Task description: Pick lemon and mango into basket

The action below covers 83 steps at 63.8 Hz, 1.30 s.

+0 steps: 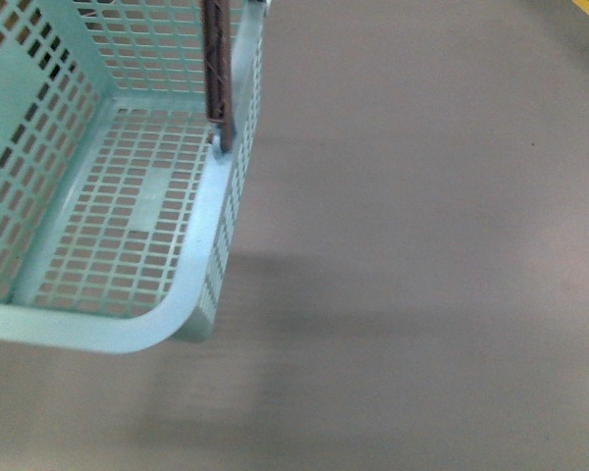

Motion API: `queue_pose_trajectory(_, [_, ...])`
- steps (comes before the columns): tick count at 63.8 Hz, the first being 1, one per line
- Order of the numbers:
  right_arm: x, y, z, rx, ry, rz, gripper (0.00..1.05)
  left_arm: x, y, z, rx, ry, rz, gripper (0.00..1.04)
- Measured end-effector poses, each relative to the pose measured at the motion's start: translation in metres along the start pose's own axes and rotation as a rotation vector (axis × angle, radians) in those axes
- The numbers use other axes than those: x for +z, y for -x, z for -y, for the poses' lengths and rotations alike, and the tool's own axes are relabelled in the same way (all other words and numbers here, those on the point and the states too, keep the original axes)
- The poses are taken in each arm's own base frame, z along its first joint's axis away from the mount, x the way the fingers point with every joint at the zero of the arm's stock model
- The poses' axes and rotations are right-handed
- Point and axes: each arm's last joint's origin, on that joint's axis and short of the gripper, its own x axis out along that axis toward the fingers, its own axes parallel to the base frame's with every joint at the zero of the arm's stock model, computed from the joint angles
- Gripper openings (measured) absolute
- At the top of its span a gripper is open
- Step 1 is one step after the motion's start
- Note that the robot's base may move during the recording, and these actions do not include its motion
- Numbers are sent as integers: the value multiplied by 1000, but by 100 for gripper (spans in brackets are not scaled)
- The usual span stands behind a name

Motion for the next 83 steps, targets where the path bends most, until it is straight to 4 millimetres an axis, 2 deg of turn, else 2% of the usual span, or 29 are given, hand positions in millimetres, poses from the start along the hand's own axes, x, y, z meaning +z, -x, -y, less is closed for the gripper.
queue_pose_trajectory(4, [0, 0, 0, 0, 0, 0, 96, 5, 26, 8, -18, 3, 22, 15])
queue_pose_trajectory(12, [0, 0, 0, 0, 0, 0, 96, 14, 64, 19, -53, 16, 52, 15])
queue_pose_trajectory(14, [0, 0, 0, 0, 0, 0, 96, 18, 80, 24, -75, 21, 65, 15])
queue_pose_trajectory(22, [0, 0, 0, 0, 0, 0, 96, 22, 102, 33, -125, 25, 75, 15])
queue_pose_trajectory(83, [0, 0, 0, 0, 0, 0, 96, 21, 101, 31, -114, 17, 68, 15])
